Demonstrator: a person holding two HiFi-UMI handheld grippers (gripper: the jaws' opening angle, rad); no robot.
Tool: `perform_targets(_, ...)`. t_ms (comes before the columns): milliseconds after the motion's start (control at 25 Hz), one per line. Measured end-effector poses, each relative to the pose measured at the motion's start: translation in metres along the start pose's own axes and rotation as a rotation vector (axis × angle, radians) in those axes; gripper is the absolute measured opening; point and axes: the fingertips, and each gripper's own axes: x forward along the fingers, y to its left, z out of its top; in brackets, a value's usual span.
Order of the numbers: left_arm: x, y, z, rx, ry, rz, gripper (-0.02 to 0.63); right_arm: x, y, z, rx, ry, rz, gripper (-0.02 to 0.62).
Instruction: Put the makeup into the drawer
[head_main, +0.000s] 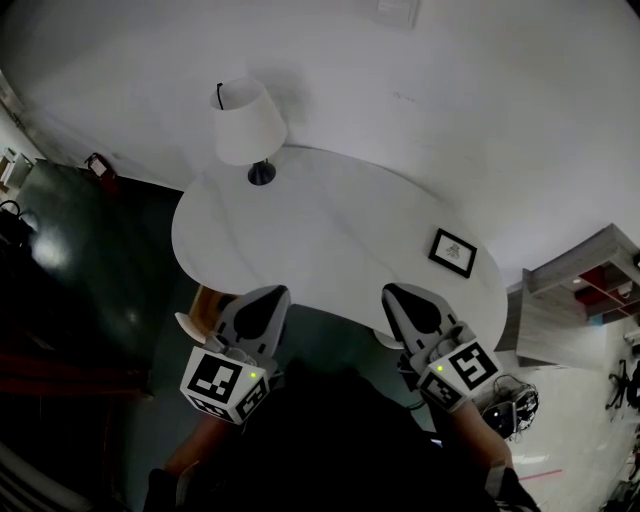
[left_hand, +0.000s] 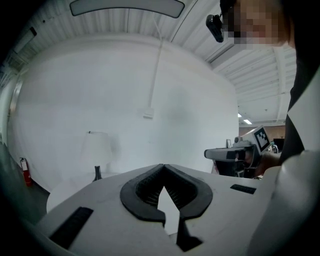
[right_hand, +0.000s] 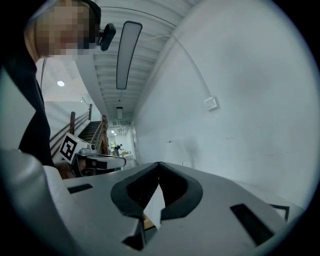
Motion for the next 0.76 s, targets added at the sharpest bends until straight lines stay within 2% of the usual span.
perform_targets(320,-0.002,0.000,0.008,0.090,-0.019,0.014,0.011,0.010,0.020,0.009,-0.062,-0.019,0.032,0.016)
perform_targets(520,-0.002,0.001,0.013,0.079,-0.022,0.030,0.011,0.010,0.023,0.012,-0.055,-0.029,0.034,0.017)
perform_targets(760,0.002,0.002,0.015,0.077,-0.024,0.010,0.011,0.015,0.026,0.015,-0.050,-0.036,0.034,0.016)
